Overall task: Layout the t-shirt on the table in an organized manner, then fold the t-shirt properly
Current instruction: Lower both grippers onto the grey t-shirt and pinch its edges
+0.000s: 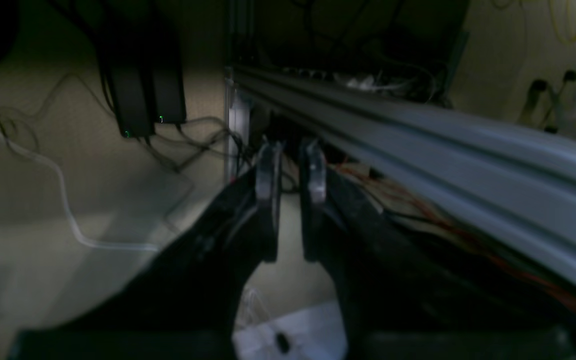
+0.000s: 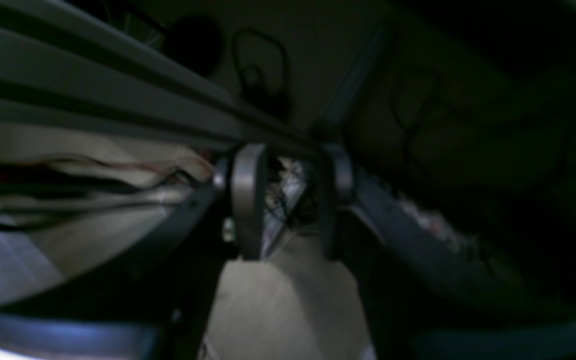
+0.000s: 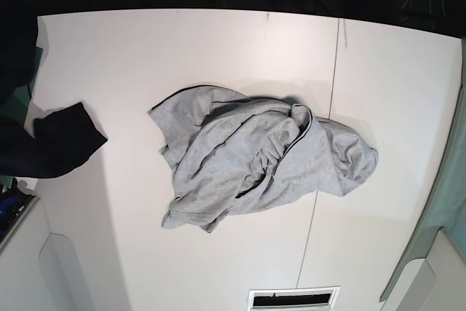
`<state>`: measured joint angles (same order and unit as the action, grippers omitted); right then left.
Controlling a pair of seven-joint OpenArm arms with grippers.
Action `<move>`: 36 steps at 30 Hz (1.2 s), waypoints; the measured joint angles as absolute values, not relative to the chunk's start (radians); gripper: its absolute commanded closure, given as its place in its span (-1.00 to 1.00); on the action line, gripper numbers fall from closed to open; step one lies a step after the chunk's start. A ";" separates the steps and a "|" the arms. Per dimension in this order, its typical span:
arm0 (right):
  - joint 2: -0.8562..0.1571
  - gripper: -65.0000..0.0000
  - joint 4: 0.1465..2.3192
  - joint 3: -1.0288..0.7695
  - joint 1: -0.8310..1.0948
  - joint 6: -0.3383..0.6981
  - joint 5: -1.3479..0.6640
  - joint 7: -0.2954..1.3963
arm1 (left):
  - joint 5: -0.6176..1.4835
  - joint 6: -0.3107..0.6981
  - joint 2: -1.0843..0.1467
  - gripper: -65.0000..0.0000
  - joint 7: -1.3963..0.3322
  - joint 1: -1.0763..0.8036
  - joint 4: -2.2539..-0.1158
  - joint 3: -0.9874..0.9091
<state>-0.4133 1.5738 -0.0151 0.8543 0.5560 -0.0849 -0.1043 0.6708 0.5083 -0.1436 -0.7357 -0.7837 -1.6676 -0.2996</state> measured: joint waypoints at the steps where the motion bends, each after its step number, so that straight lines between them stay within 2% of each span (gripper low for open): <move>1: -0.419 0.44 1.608 -0.014 0.868 0.556 -0.085 -0.104 | 0.704 0.510 -0.147 0.70 -0.749 -0.796 -1.699 -0.319; 6: -0.455 0.44 1.763 -0.015 0.897 0.557 -0.085 -0.090 | 0.773 0.510 -0.169 0.66 -0.772 -0.829 -1.858 -0.395; 8: -0.461 0.44 1.818 -0.016 0.892 0.554 -0.086 -0.090 | 0.778 0.510 -0.181 0.52 -0.773 -0.839 -1.921 -0.408; 10: -0.463 0.44 1.861 -0.015 0.874 0.554 -0.086 -0.092 | 0.785 0.510 -0.205 0.30 -0.778 -0.839 -1.974 -0.415; 13: -0.453 0.44 1.879 -0.015 0.794 0.551 -0.091 -0.089 | 0.810 0.510 -0.269 0.02 -0.673 -0.837 -2.037 -0.416; 15: -0.441 0.44 1.873 -0.015 0.714 0.543 -0.123 -0.060 | 0.815 0.511 -0.306 0.01 -0.582 -0.820 -2.049 -0.418; 20: -0.361 0.40 1.834 -0.015 0.479 0.486 -0.221 0.104 | 0.764 0.476 -0.378 0.01 -0.589 -0.678 -2.028 -0.374; 24: -0.270 0.03 1.750 -0.016 0.314 0.468 -0.229 0.128 | 0.731 0.442 -0.424 0.01 -0.569 -0.527 -1.919 -0.259; 25: -0.249 -0.01 1.716 -0.016 0.274 0.472 -0.226 0.132 | 0.712 0.438 -0.425 0.01 -0.570 -0.482 -1.877 -0.225; 31: -0.118 -0.02 1.483 -0.017 0.027 0.435 -0.226 0.132 | 0.708 0.425 -0.418 0.01 -0.567 -0.184 -1.664 -0.050; 36: -0.030 -0.02 1.274 -0.018 -0.120 0.431 -0.213 0.134 | 0.673 0.430 -0.414 0.01 -0.567 -0.052 -1.582 0.030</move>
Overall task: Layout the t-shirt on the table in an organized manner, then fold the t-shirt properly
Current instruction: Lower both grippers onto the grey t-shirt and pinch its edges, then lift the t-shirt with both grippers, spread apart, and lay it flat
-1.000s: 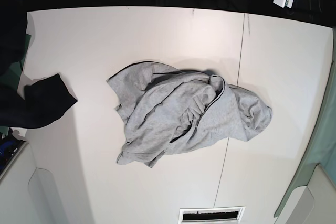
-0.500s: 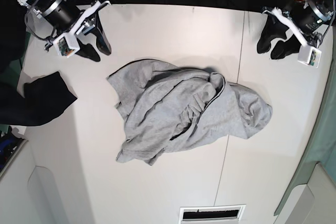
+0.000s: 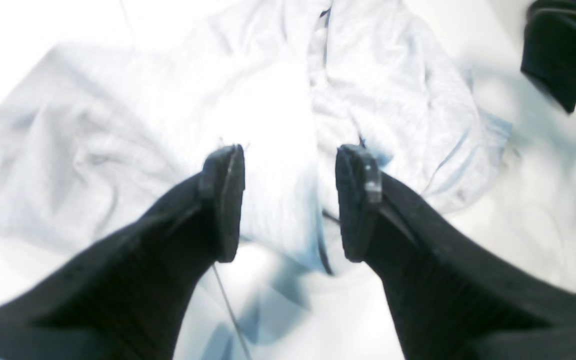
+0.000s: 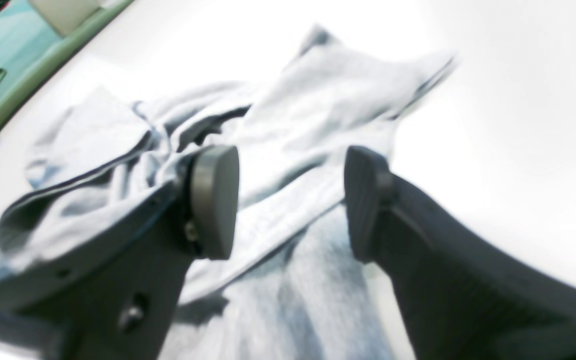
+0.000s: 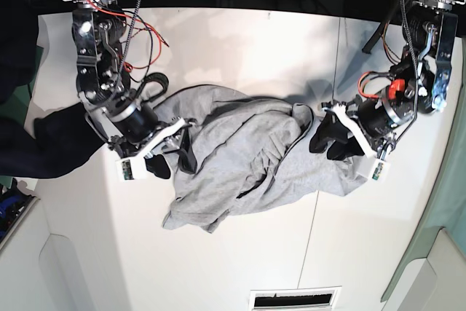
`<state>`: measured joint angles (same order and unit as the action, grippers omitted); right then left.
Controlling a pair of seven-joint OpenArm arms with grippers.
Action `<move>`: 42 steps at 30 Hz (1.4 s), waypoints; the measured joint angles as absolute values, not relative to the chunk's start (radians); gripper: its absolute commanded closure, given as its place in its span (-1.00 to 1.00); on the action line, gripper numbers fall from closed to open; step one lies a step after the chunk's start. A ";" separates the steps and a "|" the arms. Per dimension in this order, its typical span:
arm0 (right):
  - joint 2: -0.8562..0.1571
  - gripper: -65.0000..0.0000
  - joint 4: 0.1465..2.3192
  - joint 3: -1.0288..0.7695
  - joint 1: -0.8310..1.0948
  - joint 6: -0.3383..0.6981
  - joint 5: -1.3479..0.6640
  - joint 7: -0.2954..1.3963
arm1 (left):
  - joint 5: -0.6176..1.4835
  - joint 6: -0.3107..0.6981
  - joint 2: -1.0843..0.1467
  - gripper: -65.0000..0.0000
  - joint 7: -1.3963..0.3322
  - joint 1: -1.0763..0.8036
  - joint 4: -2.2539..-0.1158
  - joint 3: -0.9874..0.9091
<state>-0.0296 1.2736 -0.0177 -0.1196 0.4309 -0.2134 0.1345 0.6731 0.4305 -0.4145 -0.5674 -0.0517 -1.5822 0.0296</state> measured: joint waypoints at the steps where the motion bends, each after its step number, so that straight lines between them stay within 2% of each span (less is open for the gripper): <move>1: -0.016 -0.02 1.234 -0.018 -0.141 0.432 -0.197 0.137 | 0.654 0.430 -0.414 0.01 -0.568 -0.027 -1.554 0.041; 6: 0.019 -0.02 1.089 -0.017 -0.233 0.395 -0.157 0.132 | 0.654 0.423 -0.415 0.01 -0.568 0.045 -1.427 0.087; 12: 0.009 -0.02 1.065 -0.020 -0.216 0.364 -0.155 0.136 | 0.714 0.427 -0.378 0.01 -0.602 0.047 -1.422 0.097; 19: 0.011 -0.01 1.065 -0.020 -0.199 0.332 -0.130 0.135 | 0.571 0.424 -0.319 0.01 -0.539 0.048 -1.370 0.150; 22: 0.012 -0.01 1.059 -0.020 -0.200 0.332 -0.130 0.134 | 0.534 0.321 -0.316 0.06 -0.479 0.047 -1.321 0.184; 23: 0.012 0.01 1.053 -0.020 -0.201 0.332 -0.131 0.131 | 0.532 0.308 -0.316 0.15 -0.469 0.047 -1.315 0.184; 25: 0.014 0.16 1.030 -0.020 -0.203 0.332 -0.131 0.131 | 0.523 0.299 -0.318 0.41 -0.464 0.050 -1.315 0.184; 29: 0.015 0.58 0.995 -0.020 -0.203 0.332 -0.134 0.118 | 0.524 0.299 -0.319 1.00 -0.467 0.061 -1.315 0.184; 33: 0.018 1.00 0.993 -0.020 -0.205 0.379 -0.108 0.064 | 0.525 0.295 -0.319 1.00 -0.471 0.073 -1.316 0.184; 36: 0.017 1.00 0.993 -0.020 -0.208 0.413 -0.009 -0.027 | 0.549 0.295 -0.318 1.00 -0.475 0.072 -1.325 0.168; 39: 0.017 1.00 0.993 -0.020 -0.226 0.424 0.036 -0.029 | 0.600 0.300 -0.316 1.00 -0.479 0.072 -1.351 0.088; 42: 0.016 1.00 1.043 -0.023 -0.230 0.430 0.042 -0.026 | 0.665 0.382 -0.319 1.00 -0.487 0.073 -1.386 -0.027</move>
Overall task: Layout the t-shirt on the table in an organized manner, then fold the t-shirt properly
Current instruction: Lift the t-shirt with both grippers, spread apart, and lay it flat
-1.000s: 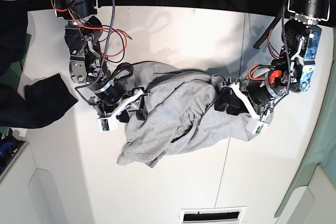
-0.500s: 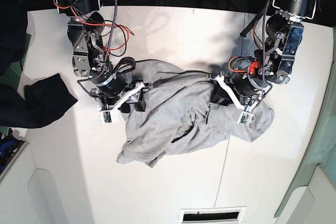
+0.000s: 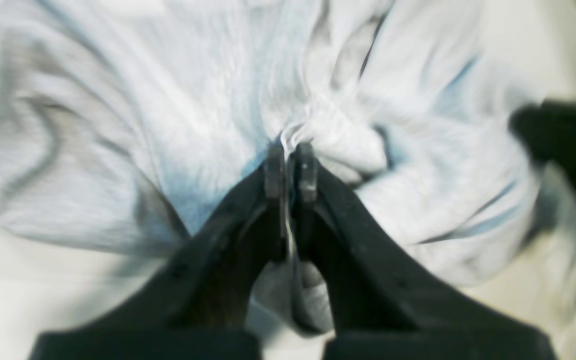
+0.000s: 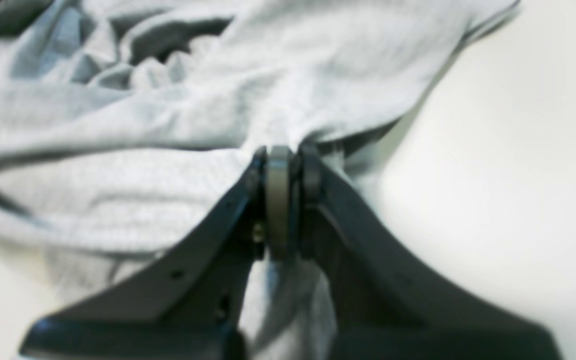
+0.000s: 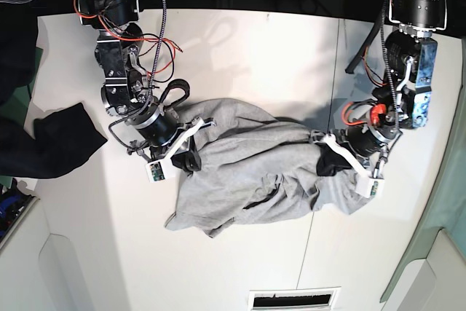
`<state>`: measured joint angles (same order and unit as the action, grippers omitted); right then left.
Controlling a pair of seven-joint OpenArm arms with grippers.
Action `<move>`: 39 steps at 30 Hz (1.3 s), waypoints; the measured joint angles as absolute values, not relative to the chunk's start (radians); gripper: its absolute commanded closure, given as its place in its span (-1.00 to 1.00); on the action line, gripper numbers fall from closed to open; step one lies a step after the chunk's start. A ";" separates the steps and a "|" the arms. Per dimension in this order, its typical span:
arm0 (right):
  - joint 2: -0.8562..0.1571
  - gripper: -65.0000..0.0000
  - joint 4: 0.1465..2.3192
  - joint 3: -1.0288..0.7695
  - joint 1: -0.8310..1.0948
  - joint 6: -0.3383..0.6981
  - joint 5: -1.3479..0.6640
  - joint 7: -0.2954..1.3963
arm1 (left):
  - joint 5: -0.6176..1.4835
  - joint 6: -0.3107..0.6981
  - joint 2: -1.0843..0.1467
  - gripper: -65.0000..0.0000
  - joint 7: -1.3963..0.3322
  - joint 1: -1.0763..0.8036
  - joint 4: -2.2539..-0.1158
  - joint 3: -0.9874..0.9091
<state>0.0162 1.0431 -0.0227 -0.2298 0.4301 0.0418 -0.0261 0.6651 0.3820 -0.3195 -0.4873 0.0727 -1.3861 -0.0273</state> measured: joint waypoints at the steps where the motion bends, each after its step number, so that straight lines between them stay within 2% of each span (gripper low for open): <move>1: 0.014 1.00 1.068 -0.032 -0.229 0.431 0.043 -0.024 | 0.701 0.409 -0.321 1.00 -0.506 0.073 -1.400 -0.061; 7: -0.017 1.00 1.224 -0.135 -0.230 0.517 -0.020 -0.014 | 0.945 0.572 -0.348 1.00 -0.623 0.073 -1.455 -0.171; 10: -0.046 1.00 1.282 -0.191 -0.230 0.559 -0.063 -0.005 | 1.083 0.680 -0.352 1.00 -0.728 0.073 -1.468 -0.207; 11: -0.054 1.00 1.293 -0.206 -0.230 0.563 -0.080 0.012 | 1.142 0.689 -0.352 1.00 -0.772 0.073 -1.470 -0.215; 18: -0.133 1.00 1.311 -0.308 -0.230 0.592 -0.158 0.059 | 1.445 0.690 -0.381 1.00 -0.997 0.073 -1.474 -0.237; 21: -0.172 1.00 1.311 -0.342 -0.228 0.600 -0.203 0.084 | 1.447 0.690 -0.405 1.00 -1.073 0.075 -1.499 -0.237; 24: -0.200 1.00 1.310 -0.370 -0.230 0.535 -0.216 0.089 | 1.448 0.690 -0.429 1.00 -1.069 0.072 -1.552 -0.243; 29: -0.207 1.00 1.311 -0.378 -0.230 0.539 -0.236 0.091 | 1.454 0.690 -0.441 1.00 -1.065 0.078 -1.647 -0.244; 39: -0.199 1.00 1.311 -0.376 -0.230 0.543 -0.281 0.136 | 1.439 0.690 -0.443 1.00 -1.040 0.072 -1.652 -0.249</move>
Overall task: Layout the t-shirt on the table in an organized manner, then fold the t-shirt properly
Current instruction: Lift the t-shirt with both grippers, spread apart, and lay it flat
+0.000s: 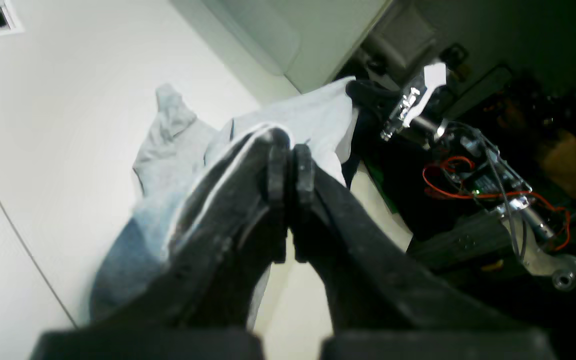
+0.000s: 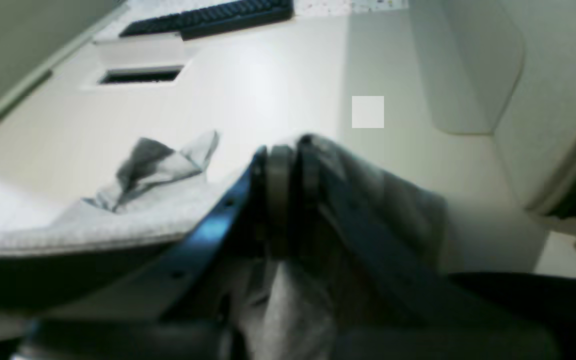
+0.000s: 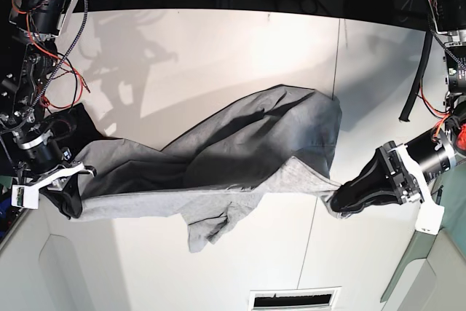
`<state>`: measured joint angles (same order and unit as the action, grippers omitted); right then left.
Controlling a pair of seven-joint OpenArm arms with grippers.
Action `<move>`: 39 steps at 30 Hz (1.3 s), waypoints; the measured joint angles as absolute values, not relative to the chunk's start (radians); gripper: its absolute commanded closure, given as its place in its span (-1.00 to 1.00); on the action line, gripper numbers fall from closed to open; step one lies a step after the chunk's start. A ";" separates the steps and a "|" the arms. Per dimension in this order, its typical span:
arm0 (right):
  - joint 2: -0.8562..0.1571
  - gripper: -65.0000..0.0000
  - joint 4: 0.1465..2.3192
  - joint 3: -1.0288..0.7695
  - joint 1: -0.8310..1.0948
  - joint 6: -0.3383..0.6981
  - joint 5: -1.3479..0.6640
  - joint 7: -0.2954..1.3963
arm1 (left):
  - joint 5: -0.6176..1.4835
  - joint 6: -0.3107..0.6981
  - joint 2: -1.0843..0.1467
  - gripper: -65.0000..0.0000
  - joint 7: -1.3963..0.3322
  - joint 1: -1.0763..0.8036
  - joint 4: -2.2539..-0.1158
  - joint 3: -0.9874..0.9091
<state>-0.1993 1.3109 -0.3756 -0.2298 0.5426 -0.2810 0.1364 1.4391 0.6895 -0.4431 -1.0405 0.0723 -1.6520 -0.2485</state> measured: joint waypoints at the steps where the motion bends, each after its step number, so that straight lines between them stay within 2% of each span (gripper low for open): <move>1: -0.199 1.00 1.311 -0.376 -0.230 0.543 -0.299 0.136 | 1.420 0.690 -0.443 1.00 -1.031 0.072 -1.652 -0.254; 5: -0.183 1.00 1.311 -0.376 -0.230 0.543 -0.307 0.162 | 1.348 0.690 -0.443 1.00 -0.986 0.072 -1.652 -0.276; 9: -0.160 1.00 1.311 -0.376 -0.230 0.543 -0.310 0.276 | 1.319 0.689 -0.443 1.00 -0.976 0.066 -1.652 -0.277; 13: -0.133 1.00 1.311 -0.367 -0.204 0.543 -0.387 0.312 | 1.303 0.689 -0.443 1.00 -0.934 0.004 -1.652 -0.282; 17: -0.139 1.00 1.304 -0.319 -0.196 0.538 -0.384 0.316 | 1.062 0.689 -0.441 1.00 -0.746 -0.036 -1.651 -0.281; 20: -0.139 1.00 1.304 -0.260 -0.235 0.534 -0.374 0.316 | 0.959 0.690 -0.448 1.00 -0.642 -0.004 -1.645 -0.281; 24: -0.138 1.00 1.304 -0.168 -0.308 0.540 -0.303 0.318 | 0.895 0.628 -0.475 1.00 -0.633 0.128 -1.523 -0.279; 29: -0.139 1.00 1.303 -0.139 -0.440 0.542 -0.242 0.323 | 0.953 0.597 -0.547 1.00 -0.657 0.330 -1.308 -0.278; 31: -0.141 1.00 1.303 -0.144 -0.488 0.546 -0.246 0.319 | 1.025 0.633 -0.591 1.00 -0.692 0.399 -1.299 -0.276; 32: -0.141 1.00 1.306 -0.154 -0.508 0.548 -0.253 0.319 | 1.073 0.683 -0.619 1.00 -0.710 0.424 -1.310 -0.276; 35: -0.141 1.00 1.337 -0.183 -0.529 0.556 -0.321 0.349 | 1.249 0.691 -0.720 1.00 -0.807 0.454 -1.420 -0.278; 39: -0.142 1.00 1.415 -0.212 -0.485 0.551 -0.463 0.578 | 1.409 0.698 -0.839 1.00 -0.992 0.372 -1.606 -0.292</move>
